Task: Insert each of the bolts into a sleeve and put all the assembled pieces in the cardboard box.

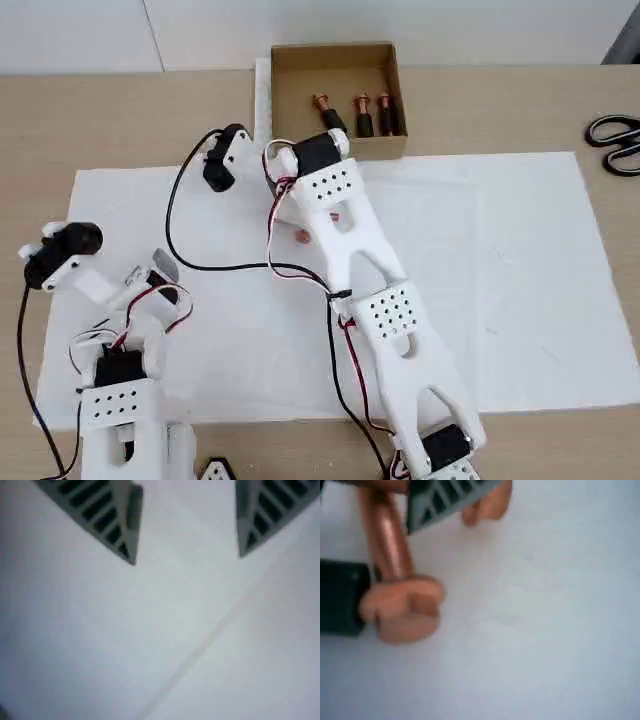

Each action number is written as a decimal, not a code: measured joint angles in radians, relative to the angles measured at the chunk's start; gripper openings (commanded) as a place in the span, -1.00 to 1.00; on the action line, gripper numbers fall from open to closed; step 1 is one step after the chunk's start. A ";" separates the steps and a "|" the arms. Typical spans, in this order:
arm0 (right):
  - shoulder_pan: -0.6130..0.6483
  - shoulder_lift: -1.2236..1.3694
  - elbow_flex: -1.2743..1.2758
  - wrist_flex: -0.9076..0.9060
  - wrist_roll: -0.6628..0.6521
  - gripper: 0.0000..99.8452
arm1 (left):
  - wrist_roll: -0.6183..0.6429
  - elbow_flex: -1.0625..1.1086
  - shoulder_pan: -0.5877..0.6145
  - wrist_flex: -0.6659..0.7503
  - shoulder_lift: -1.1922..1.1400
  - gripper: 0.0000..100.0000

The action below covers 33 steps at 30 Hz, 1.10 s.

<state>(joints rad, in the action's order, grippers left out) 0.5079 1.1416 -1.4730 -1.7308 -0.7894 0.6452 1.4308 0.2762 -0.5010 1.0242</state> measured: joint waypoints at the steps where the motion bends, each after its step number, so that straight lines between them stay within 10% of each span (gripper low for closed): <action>1: -0.005 -0.031 0.014 0.000 0.008 -0.76 | 0.000 0.003 0.000 0.011 0.000 -0.75; 13: -0.049 -0.384 0.331 -0.002 0.118 -0.76 | 0.000 0.009 0.000 0.025 0.000 -0.75; 33: -0.238 -0.262 0.371 -0.002 0.388 -0.76 | 0.000 0.009 0.000 0.025 0.000 -0.75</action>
<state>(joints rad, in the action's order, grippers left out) 0.2700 0.8792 -1.1017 -1.7323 -0.4012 0.6452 1.4400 0.2762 -0.4764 1.0242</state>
